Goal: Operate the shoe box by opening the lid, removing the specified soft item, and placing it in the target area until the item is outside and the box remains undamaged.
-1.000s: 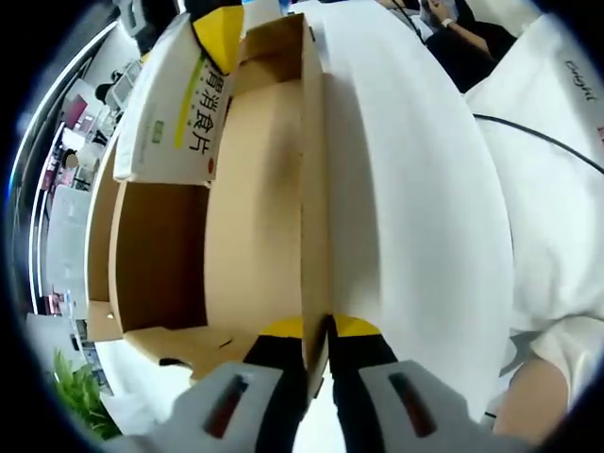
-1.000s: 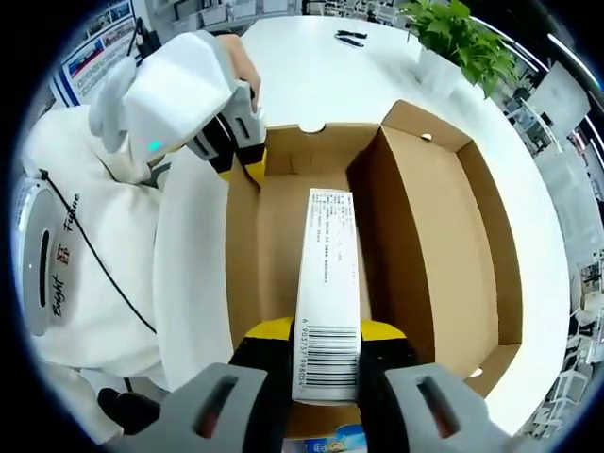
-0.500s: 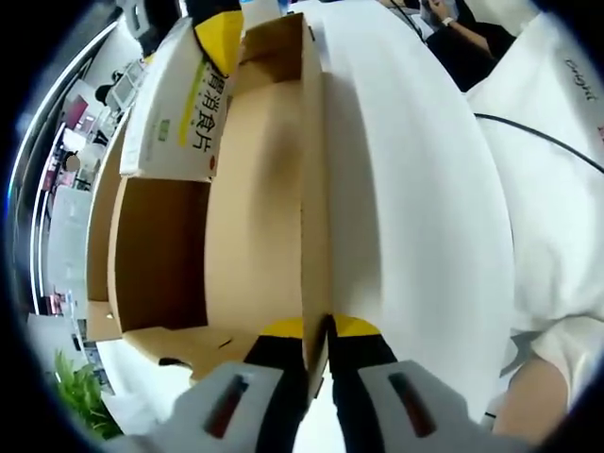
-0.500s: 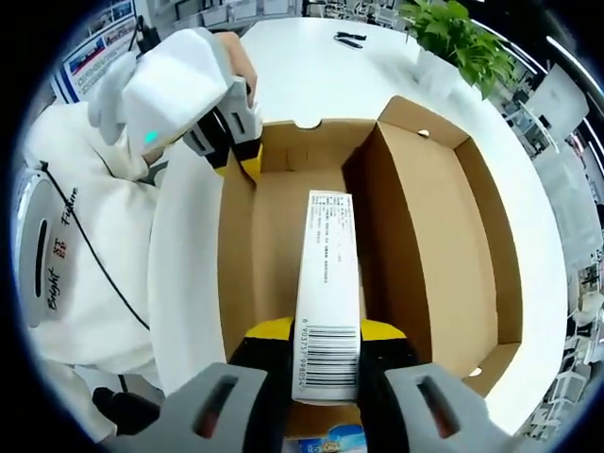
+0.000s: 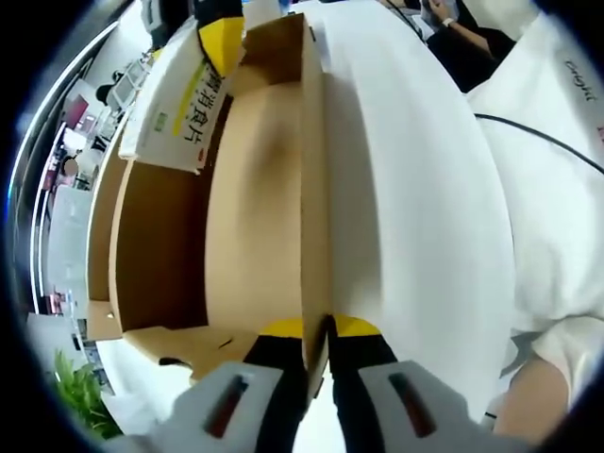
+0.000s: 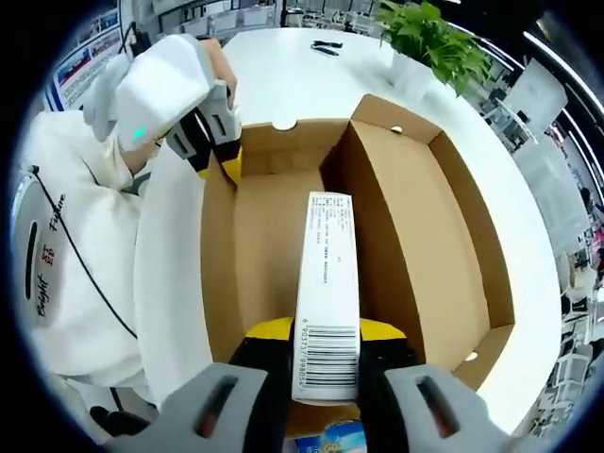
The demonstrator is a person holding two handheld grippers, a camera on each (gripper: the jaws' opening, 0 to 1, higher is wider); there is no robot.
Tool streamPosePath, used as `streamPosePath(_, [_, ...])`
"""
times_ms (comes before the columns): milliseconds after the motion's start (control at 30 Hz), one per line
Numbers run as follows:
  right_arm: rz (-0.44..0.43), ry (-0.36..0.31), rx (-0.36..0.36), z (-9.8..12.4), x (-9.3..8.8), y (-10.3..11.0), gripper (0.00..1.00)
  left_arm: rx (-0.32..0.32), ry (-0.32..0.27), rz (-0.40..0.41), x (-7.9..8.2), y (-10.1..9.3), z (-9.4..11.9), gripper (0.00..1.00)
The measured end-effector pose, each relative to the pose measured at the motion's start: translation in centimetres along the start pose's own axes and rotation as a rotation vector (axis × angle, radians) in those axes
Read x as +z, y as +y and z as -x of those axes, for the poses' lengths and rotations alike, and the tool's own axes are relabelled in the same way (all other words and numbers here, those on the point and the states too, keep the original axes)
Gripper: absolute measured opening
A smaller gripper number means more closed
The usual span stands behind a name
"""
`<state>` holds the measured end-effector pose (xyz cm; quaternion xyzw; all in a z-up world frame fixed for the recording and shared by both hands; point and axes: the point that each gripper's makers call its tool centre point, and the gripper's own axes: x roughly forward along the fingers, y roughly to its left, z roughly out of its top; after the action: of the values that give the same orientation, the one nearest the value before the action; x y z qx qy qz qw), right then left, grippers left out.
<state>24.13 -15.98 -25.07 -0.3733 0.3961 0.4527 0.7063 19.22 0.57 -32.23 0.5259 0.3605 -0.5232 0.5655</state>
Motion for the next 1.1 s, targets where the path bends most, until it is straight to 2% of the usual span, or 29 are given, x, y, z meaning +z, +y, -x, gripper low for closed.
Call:
streamPosePath(67, [-0.016,-0.039,0.017,0.8,0.4,0.2,0.22,0.002,0.000,-0.001,0.0,0.0,0.0,0.06])
streamPosePath(133, [0.012,-0.069,0.018,1.4,0.6,0.4,0.22,0.004,-0.001,-0.002,0.0,0.0,0.0,0.06])
streamPosePath(200, [0.036,-0.085,-0.014,1.9,0.6,0.0,0.22,0.004,-0.003,-0.004,0.0,0.0,0.0,0.06])
streamPosePath(367, [0.083,-0.136,0.002,3.2,1.0,0.2,0.22,-0.002,-0.001,-0.001,0.0,0.0,0.0,0.06])
streamPosePath(467, [0.083,-0.138,-0.024,3.9,1.0,-0.3,0.22,-0.001,-0.003,-0.003,0.0,0.0,0.0,0.06])
streamPosePath(533, [0.056,-0.161,-0.017,4.2,1.3,-0.3,0.22,-0.001,-0.004,-0.005,0.0,0.0,0.0,0.06])
streamPosePath(600, [0.062,-0.169,-0.017,4.5,1.3,-0.2,0.22,-0.004,-0.003,-0.004,0.0,0.0,0.0,0.06])
streamPosePath(667, [0.032,-0.162,-0.023,4.7,1.1,-0.1,0.22,-0.006,-0.002,-0.003,0.0,0.0,0.0,0.06])
streamPosePath(733, [0.000,-0.181,-0.092,4.9,1.4,-1.2,0.21,-0.005,-0.003,-0.005,0.0,-0.1,0.0,0.06])
streamPosePath(767, [-0.022,-0.189,-0.098,5.0,1.4,-1.2,0.21,-0.004,-0.004,-0.006,0.1,0.0,0.0,0.06])
streamPosePath(833, [0.020,-0.175,-0.047,4.7,1.2,-0.1,0.21,0.000,-0.004,-0.008,0.1,-0.1,0.0,0.06])
streamPosePath(1000, [0.044,-0.159,-0.047,4.6,0.9,0.3,0.22,0.000,-0.005,-0.008,0.1,0.0,0.0,0.06])
streamPosePath(1067, [0.035,-0.168,-0.027,5.0,0.8,0.8,0.22,-0.005,-0.002,-0.005,0.1,0.0,0.0,0.06])
streamPosePath(1100, [0.030,-0.194,-0.049,5.3,1.1,0.5,0.22,-0.007,0.000,-0.003,0.1,0.0,0.0,0.06])
